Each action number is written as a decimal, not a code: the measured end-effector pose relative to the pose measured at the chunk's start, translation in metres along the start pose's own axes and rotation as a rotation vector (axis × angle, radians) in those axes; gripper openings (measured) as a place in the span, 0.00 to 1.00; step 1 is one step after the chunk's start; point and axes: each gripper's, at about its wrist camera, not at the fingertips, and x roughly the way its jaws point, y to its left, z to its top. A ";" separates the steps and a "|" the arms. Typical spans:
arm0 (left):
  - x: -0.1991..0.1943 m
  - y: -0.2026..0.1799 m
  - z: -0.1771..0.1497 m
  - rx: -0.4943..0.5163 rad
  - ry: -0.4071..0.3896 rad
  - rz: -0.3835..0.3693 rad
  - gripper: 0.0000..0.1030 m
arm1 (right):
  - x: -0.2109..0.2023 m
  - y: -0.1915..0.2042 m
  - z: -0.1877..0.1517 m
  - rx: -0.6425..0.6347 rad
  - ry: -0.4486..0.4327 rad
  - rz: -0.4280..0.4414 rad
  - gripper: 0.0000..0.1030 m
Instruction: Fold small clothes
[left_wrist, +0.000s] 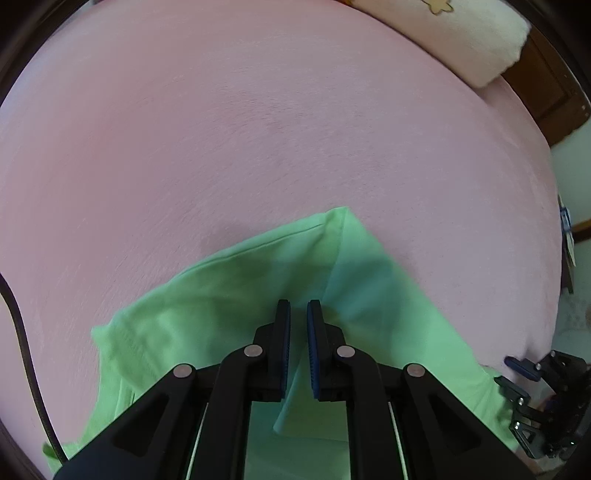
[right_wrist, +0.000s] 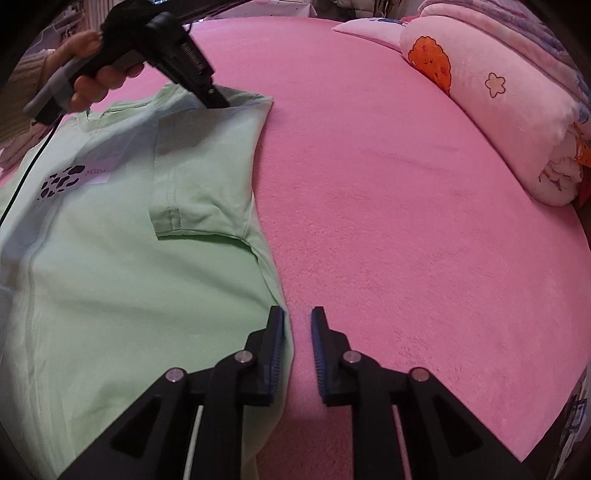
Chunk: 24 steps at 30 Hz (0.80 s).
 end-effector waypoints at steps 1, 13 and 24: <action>-0.006 0.000 -0.003 -0.017 -0.018 0.005 0.07 | -0.002 -0.003 0.001 0.008 0.001 0.007 0.16; -0.089 -0.065 -0.078 -0.057 -0.209 0.059 0.12 | -0.044 -0.029 0.034 0.169 -0.079 0.135 0.17; -0.187 -0.100 -0.189 -0.244 -0.445 0.195 0.67 | -0.111 0.013 0.023 0.079 -0.167 0.178 0.17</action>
